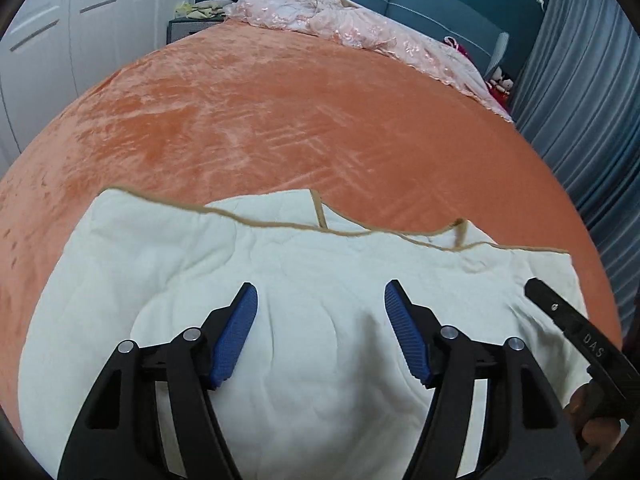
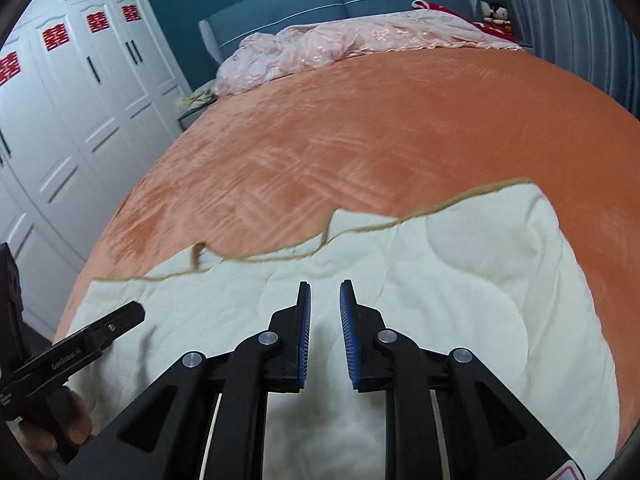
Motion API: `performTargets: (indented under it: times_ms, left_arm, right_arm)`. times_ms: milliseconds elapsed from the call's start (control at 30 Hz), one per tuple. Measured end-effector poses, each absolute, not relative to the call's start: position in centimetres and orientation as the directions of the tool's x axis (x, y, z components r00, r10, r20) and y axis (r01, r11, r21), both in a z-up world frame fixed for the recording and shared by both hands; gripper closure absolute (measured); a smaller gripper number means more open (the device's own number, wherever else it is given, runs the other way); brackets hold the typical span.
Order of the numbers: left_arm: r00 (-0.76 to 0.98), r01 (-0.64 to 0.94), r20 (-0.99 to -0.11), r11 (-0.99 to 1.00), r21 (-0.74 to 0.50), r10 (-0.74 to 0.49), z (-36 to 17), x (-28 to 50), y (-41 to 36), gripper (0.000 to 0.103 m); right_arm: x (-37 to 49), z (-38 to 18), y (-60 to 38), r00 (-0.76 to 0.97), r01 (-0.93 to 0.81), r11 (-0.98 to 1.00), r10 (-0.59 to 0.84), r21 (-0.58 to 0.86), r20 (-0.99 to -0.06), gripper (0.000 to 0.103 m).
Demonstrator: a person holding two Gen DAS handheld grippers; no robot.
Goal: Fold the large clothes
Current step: 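Grasp the comforter edge with both grippers and lift it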
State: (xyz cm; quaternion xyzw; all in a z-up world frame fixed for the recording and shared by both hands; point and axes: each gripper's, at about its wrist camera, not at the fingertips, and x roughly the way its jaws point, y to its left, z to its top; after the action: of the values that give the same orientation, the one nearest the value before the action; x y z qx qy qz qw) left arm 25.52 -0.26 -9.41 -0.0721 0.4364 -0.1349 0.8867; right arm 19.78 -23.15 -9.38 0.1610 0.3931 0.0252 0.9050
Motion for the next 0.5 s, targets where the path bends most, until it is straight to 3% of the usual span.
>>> performTargets:
  times_ms: [167, 500]
  left_arm:
    - [0.542, 0.174, -0.788, 0.957, -0.233, -0.291, -11.2, 22.3, -1.3, 0.039]
    - [0.613, 0.191, -0.763, 0.975, -0.111, -0.207, -13.7, 21.4, -3.2, 0.029]
  right_arm:
    - [17.7, -11.3, -19.6, 0.622, 0.03, 0.968, 0.177, 0.249, -0.763, 0.085]
    - [17.8, -14.4, -18.1, 0.665, 0.022, 0.989, 0.097, 0.149, -0.741, 0.087]
